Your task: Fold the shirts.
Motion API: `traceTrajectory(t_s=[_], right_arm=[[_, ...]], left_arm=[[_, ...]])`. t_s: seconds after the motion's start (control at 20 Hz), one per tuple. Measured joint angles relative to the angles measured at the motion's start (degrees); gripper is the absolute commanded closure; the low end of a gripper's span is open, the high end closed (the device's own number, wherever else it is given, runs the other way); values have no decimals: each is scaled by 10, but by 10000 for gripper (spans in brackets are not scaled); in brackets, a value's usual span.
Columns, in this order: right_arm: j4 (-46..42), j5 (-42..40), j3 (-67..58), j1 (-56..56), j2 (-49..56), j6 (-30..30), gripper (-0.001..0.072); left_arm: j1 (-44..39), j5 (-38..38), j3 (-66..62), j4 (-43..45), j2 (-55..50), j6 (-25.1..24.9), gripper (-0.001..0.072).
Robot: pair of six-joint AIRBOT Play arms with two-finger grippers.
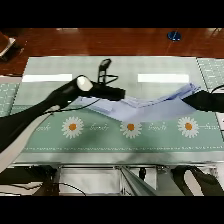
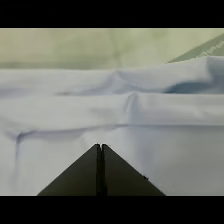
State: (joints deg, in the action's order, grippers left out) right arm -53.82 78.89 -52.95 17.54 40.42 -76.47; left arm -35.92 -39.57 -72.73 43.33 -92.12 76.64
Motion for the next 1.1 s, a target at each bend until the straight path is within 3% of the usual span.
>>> traceTrajectory(t_s=[0.4,0.55,0.85,1.1], right_arm=[[22,0,16,0,-54,-23,682],[26,-8,16,0,-56,-25,682],[60,-36,16,-45,-34,-27,682],[79,-135,-25,-209,88,-31,682]], left_arm=[[-158,-100,-179,-33,-185,32,692],[-162,-108,-196,-42,-198,34,693],[4,-158,-190,-41,-127,36,693],[178,-190,-61,16,81,37,693]])
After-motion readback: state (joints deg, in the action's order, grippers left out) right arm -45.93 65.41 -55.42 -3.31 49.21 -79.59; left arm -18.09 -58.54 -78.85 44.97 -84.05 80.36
